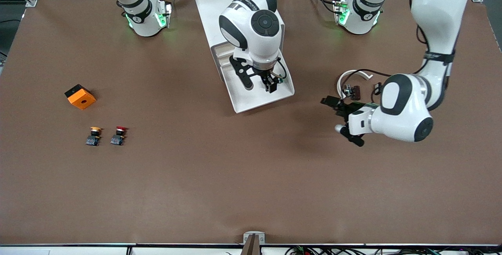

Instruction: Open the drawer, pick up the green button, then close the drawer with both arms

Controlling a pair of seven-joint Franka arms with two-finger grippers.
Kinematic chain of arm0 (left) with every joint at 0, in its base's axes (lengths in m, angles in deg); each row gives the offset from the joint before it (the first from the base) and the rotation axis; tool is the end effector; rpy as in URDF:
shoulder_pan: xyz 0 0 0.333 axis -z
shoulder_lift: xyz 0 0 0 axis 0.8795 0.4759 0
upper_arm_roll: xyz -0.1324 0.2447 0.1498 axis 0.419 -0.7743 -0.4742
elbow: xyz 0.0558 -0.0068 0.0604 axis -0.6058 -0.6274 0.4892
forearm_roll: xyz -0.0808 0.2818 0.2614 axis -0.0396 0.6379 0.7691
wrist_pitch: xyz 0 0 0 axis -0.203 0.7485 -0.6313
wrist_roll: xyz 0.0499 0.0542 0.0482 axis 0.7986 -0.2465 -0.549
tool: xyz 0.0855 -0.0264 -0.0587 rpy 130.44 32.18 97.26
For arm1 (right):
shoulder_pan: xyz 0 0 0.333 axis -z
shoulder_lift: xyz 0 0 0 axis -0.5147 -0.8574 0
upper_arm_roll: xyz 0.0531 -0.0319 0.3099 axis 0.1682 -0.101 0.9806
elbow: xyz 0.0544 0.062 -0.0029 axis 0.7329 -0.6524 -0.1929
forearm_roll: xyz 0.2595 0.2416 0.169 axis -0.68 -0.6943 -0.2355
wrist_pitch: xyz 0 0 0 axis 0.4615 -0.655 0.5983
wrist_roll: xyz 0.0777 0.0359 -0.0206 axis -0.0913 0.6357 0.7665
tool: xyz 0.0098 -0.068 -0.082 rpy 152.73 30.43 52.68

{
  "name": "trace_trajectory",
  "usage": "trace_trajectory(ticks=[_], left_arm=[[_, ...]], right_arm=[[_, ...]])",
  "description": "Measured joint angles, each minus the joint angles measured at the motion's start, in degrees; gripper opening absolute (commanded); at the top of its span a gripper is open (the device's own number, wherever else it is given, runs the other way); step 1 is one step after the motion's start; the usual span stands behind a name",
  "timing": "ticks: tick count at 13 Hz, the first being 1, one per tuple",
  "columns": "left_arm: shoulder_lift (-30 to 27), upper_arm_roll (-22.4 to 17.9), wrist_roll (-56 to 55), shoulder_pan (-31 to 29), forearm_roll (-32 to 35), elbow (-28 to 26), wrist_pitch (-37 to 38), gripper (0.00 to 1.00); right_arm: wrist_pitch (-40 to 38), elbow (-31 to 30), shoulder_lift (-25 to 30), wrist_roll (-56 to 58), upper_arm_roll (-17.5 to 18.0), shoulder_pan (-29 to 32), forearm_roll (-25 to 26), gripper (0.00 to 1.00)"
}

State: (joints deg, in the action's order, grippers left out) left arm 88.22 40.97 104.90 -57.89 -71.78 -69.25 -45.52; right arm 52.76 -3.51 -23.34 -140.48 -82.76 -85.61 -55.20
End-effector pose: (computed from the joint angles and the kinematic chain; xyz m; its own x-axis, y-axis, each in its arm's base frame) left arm 0.5957 -0.1454 0.3029 0.8234 -0.5010 -0.2664 -0.3111 -0.7912 0.5265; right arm 0.4345 0.5689 0.3659 0.5004 -0.8650 -0.0369 -0.8615 -0.5018 0.0775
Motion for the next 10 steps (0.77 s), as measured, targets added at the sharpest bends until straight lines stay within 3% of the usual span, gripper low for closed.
trace_trajectory(ticks=[4,10], left_arm=[[-4.88,-0.13,-4.54,-5.60,16.51,1.97,2.53,1.00],[-7.68,-0.29,-13.53,-12.03,22.03,6.23,2.58,1.00]], right_arm=[[1.32,0.09,-1.83,0.36,0.07,-1.01,-0.09,1.00],[3.61,0.17,-4.70,1.25,0.46,-2.52,-0.19,1.00]])
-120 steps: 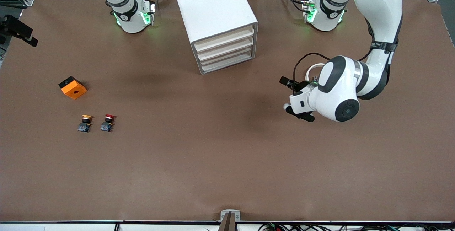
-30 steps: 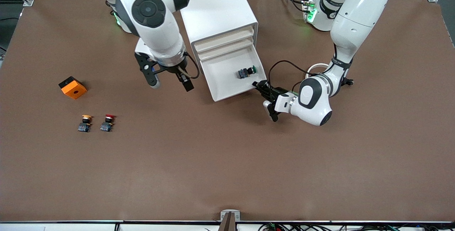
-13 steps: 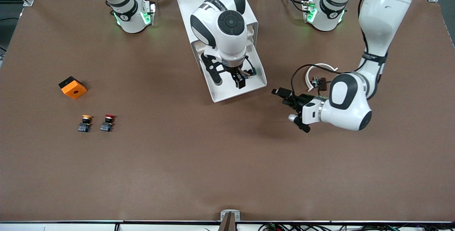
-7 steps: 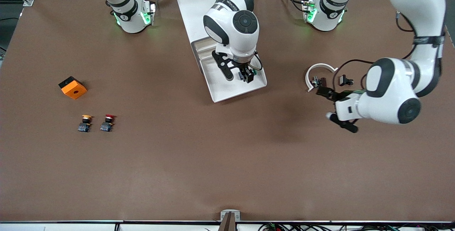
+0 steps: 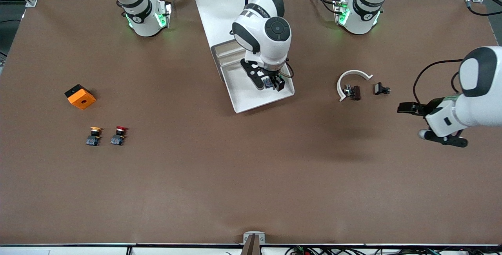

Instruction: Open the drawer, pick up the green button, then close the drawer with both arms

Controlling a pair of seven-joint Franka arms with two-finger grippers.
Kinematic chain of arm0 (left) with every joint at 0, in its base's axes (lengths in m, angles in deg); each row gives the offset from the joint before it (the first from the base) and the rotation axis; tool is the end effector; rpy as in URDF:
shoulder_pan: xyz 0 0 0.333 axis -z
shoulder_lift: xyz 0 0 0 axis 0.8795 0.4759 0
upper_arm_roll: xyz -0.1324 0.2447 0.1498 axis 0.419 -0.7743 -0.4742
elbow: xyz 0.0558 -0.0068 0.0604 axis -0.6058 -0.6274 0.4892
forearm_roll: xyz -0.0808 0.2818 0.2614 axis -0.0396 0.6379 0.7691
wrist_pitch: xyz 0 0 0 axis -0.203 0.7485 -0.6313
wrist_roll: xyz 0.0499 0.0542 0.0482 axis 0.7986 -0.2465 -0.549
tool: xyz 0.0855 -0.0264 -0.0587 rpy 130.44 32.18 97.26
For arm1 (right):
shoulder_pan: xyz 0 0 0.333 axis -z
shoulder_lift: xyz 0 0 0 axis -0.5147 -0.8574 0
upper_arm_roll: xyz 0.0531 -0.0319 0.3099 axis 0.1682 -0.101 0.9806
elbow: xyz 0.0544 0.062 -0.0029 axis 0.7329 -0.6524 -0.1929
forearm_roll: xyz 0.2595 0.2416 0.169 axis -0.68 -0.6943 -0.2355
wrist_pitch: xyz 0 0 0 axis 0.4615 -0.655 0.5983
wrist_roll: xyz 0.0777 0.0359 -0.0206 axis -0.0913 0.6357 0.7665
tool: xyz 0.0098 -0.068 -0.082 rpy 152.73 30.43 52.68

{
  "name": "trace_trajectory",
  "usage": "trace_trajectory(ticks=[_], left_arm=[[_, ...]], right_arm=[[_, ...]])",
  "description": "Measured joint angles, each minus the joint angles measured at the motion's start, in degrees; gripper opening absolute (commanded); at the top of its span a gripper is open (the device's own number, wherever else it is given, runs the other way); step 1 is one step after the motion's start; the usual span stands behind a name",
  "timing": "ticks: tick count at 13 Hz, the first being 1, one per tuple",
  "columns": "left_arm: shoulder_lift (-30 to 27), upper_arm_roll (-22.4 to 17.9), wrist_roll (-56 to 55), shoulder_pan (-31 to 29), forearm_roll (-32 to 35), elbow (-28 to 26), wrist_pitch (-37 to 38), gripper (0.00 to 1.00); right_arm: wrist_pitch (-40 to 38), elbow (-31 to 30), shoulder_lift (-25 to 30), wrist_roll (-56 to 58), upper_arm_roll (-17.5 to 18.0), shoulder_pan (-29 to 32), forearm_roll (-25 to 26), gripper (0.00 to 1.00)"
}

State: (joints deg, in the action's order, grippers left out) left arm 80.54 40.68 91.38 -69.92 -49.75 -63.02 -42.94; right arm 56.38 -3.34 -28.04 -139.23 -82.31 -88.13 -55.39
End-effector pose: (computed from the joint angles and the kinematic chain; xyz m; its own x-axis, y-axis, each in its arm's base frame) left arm 0.6240 0.0216 0.4209 0.9534 -0.1675 -0.2511 -0.1467 -0.9842 0.0996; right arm 0.4104 0.5965 0.3132 0.5567 -0.8300 -0.0343 -0.8252 -0.5573 0.0923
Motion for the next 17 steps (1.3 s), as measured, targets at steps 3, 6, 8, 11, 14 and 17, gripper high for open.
trace_trajectory(ticks=[3,6,8,11,14,17], left_arm=[[-1.92,0.02,-7.72,-0.56,1.08,0.51,0.24,1.00],[-2.95,0.15,-15.33,-0.52,1.18,0.53,2.23,1.00],[-2.96,0.22,-21.57,-0.48,1.19,0.52,2.40,1.00],[-2.96,0.54,-30.99,-0.20,1.20,0.52,2.39,1.00],[-2.92,0.91,-40.95,0.05,1.20,0.48,1.53,1.00],[-2.79,1.06,-51.47,1.09,1.19,0.44,1.05,1.00]], right_arm=[[0.10,0.01,-0.72,1.93,0.01,-0.36,0.00,1.00],[0.58,0.02,-1.81,2.26,0.00,-0.36,0.00,1.00],[1.21,0.03,-2.73,2.28,0.00,-0.36,0.00,1.00],[2.40,0.03,-3.80,2.28,-0.01,-0.36,0.00,0.82],[3.24,0.19,-3.91,2.29,-0.01,-0.36,0.00,0.35],[4.03,0.23,-3.91,2.25,-0.02,-0.36,0.00,0.02]])
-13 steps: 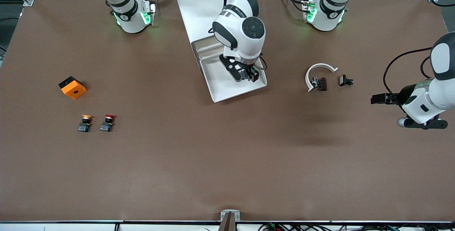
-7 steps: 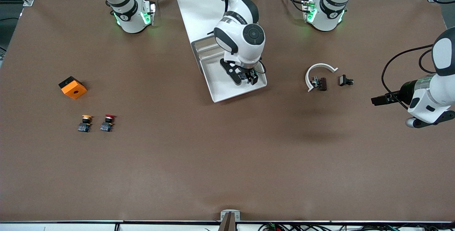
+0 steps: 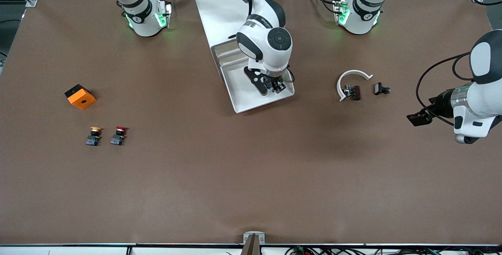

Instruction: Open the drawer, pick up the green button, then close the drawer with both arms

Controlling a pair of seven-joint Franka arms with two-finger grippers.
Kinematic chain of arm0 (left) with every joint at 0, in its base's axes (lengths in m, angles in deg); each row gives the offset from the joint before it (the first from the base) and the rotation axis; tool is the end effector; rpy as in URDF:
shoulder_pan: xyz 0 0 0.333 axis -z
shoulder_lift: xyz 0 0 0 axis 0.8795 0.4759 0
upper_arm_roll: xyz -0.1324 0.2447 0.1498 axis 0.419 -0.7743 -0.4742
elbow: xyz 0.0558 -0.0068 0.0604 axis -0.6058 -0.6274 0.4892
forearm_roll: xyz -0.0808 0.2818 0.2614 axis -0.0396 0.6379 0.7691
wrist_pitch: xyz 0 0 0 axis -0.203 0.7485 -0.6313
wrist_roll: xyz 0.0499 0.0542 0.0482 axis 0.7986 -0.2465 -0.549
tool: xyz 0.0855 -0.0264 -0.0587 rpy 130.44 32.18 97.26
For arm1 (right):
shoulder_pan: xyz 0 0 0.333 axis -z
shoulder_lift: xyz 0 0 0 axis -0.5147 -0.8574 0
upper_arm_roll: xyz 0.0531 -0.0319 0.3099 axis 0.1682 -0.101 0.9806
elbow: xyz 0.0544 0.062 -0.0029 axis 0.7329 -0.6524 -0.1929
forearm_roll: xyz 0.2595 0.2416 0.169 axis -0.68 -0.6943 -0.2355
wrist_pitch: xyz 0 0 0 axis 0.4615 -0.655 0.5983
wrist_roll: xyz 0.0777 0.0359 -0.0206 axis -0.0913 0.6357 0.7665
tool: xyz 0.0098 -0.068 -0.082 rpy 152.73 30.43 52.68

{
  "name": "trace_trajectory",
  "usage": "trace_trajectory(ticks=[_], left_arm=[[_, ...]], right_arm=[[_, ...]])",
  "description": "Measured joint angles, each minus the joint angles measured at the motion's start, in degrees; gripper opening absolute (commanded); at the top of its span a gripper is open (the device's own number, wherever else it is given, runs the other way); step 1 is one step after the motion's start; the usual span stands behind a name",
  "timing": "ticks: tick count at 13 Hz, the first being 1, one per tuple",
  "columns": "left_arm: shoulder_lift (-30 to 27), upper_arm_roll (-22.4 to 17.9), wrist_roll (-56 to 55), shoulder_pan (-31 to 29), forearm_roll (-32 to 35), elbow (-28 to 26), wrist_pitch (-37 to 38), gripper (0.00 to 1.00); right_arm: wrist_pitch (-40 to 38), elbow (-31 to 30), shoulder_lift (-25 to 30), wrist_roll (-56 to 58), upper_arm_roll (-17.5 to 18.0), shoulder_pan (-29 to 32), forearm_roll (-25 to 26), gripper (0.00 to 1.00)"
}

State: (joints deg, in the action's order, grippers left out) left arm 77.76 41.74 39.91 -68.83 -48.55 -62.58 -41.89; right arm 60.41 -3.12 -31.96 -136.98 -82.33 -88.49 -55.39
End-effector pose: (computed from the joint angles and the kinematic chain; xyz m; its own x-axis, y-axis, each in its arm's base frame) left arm 0.6183 0.0008 0.4535 0.7454 0.6380 -0.1930 0.6261 -0.7695 -0.1256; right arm 0.4108 0.6035 0.2708 0.5906 -0.8062 -0.0338 -0.8022 -0.5912 0.0835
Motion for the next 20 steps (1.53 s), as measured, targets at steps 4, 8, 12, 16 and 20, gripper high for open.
trace_trajectory(ticks=[4,8,12,16,20], left_arm=[[1.30,1.81,-16.19,2.66,-0.01,-0.13,-0.54,1.00],[3.96,6.08,-35.18,3.39,-0.79,-0.18,-0.68,1.00],[5.56,6.37,-54.35,3.30,-8.48,-0.17,-0.68,1.00],[7.23,6.35,-67.02,3.19,-21.49,-0.17,-0.68,1.00],[8.61,6.41,-70.19,3.53,-33.41,-0.40,-0.67,1.00]], right_arm=[[0.08,0.10,0.00,-0.27,-0.02,0.00,-0.01,0.00],[0.20,0.69,-0.01,-0.20,-0.38,0.18,-0.01,0.00],[0.22,4.27,0.37,5.96,-0.67,2.97,-0.01,0.00],[-0.91,5.32,1.68,21.24,-0.87,7.86,-0.06,0.00],[-11.70,5.55,6.77,42.31,-1.36,15.21,-0.11,0.00]])
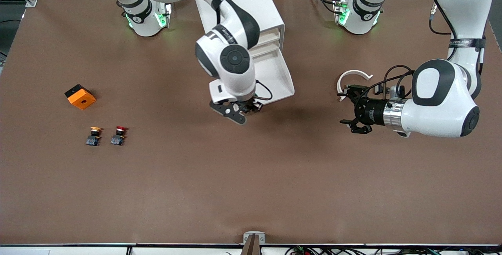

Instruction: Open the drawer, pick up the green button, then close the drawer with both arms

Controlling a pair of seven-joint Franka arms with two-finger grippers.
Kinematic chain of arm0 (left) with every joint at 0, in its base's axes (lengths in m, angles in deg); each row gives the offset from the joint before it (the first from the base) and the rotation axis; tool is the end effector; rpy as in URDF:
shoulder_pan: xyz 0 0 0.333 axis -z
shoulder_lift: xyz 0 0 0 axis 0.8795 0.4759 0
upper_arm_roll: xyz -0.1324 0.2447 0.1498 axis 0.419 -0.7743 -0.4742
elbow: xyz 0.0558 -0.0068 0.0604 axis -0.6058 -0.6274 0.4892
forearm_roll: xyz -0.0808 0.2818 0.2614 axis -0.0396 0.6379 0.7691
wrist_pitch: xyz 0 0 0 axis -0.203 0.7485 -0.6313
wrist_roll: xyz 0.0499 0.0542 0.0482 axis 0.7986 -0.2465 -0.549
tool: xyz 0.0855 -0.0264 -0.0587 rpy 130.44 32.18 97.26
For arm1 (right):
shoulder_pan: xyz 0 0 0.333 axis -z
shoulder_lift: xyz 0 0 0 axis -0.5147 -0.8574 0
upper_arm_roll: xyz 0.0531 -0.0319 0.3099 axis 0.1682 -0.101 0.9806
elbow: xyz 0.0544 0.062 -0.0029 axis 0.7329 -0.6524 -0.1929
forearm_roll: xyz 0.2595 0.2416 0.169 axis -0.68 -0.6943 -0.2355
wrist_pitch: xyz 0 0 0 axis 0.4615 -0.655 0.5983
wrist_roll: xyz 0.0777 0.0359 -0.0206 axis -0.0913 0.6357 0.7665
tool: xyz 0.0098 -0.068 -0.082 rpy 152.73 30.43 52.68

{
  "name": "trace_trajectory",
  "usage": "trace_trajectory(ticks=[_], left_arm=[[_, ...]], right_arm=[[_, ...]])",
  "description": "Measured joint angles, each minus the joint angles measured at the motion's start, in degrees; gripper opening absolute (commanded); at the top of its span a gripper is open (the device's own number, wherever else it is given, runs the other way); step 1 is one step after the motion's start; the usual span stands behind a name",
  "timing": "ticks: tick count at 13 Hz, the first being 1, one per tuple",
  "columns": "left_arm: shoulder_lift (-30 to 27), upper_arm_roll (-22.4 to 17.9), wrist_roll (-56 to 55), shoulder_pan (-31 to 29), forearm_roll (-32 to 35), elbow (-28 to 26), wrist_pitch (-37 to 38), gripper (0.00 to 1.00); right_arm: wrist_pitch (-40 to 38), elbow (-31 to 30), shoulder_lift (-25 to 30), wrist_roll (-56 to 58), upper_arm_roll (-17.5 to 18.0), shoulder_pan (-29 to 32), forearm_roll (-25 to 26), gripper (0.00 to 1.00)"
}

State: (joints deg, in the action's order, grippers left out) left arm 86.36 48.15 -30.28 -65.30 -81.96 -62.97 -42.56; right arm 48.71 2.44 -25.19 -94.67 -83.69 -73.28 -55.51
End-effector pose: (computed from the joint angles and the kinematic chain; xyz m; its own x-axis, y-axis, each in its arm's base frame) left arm 0.6196 -0.1524 0.3830 -0.4245 0.8106 -0.4034 0.8191 0.1539 -0.5527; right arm 0.5583 0.4651 0.3860 0.8895 -0.4503 -0.0772 -0.4496 -0.8928 0.0277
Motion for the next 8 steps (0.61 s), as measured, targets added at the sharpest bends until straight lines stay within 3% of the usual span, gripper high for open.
trace_trajectory(ticks=[3,8], left_arm=[[0.65,0.02,1.71,1.12,2.67,-0.74,-3.36,1.00],[0.72,0.13,14.29,3.22,15.38,-3.48,-11.47,1.00]], right_arm=[[-2.74,-2.17,3.30,13.33,-0.14,6.90,-0.04,0.00],[-2.64,-8.79,7.43,32.72,-0.33,18.28,-0.04,0.00]])
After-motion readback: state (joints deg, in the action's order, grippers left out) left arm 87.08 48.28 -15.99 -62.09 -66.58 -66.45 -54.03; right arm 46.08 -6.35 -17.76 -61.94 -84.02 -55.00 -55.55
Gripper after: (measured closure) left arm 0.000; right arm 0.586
